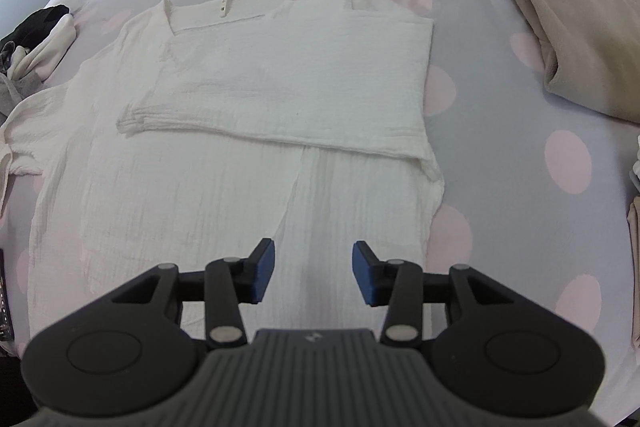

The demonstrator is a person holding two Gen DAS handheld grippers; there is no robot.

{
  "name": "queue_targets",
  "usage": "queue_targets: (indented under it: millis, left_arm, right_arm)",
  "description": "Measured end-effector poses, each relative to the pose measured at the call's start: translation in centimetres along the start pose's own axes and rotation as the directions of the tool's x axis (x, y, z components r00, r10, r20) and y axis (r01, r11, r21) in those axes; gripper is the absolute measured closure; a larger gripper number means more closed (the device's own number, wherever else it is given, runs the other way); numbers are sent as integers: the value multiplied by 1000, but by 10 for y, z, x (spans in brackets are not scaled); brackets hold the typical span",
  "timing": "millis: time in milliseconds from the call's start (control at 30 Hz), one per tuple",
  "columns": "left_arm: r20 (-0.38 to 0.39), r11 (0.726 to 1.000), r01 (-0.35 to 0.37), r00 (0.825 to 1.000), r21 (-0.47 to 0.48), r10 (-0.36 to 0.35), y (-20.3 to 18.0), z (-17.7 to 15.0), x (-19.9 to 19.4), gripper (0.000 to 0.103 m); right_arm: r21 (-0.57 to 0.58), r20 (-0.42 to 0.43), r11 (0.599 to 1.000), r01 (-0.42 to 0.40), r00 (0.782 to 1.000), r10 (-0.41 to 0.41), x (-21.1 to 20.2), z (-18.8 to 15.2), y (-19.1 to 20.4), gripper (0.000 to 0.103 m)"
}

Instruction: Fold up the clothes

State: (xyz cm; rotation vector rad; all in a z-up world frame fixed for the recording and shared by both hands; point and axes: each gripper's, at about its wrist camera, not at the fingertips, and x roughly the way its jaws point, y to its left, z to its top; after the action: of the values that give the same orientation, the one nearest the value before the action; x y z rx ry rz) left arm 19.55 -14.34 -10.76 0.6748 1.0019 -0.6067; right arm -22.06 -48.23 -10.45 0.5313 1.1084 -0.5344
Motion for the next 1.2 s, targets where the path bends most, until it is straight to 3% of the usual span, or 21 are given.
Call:
queue_targets:
  millis: [67, 267, 300, 333, 400, 433, 467, 700, 900, 1033, 1200]
  left_arm:
    - [-3, 998, -24, 1000, 61, 24, -10, 2, 9, 48]
    - [-31, 992, -84, 996, 91, 87, -13, 7, 30, 51]
    - [-40, 992, -83, 995, 90, 87, -11, 7, 32, 58]
    - [-44, 993, -89, 995, 76, 92, -8, 8, 32, 73]
    - [-50, 994, -97, 994, 45, 99, -2, 9, 30, 88]
    - [-41, 996, -88, 995, 12, 88, 5, 11, 25, 96]
    - [-28, 997, -79, 997, -17, 78, 10, 12, 20, 97]
    - [131, 984, 51, 991, -173, -28, 40, 29, -50, 101]
    - [313, 964, 210, 938, -163, -151, 40, 70, -136, 101]
    - [364, 961, 273, 901, -53, -236, 10, 112, -175, 101]
    - [363, 937, 337, 865, 89, -346, -59, 149, -201, 101]
  right_arm:
    - [-4, -6, 1000, 0, 1000, 0, 4, 2, 1, 57]
    - [-24, -37, 1000, 11, 999, -11, 18, 6, 4, 57]
    - [-28, -41, 999, 15, 999, -16, 20, 7, 4, 57]
    - [-33, -46, 999, 19, 999, -21, 23, 7, 4, 57]
    - [-36, -52, 999, 24, 998, -26, 26, 8, 4, 57]
    - [-37, -54, 999, 26, 998, -28, 27, 9, 4, 57]
    - [-39, -55, 999, 25, 998, -27, 28, 10, 4, 57]
    - [-51, -35, 999, 2, 999, -4, 20, 13, 10, 57]
    - [-40, -27, 999, -13, 1000, 12, 18, 15, 13, 57]
    - [-7, -23, 999, -37, 999, 37, 15, 17, 9, 57]
    - [20, -9, 999, -43, 999, 43, 10, 19, 1, 57]
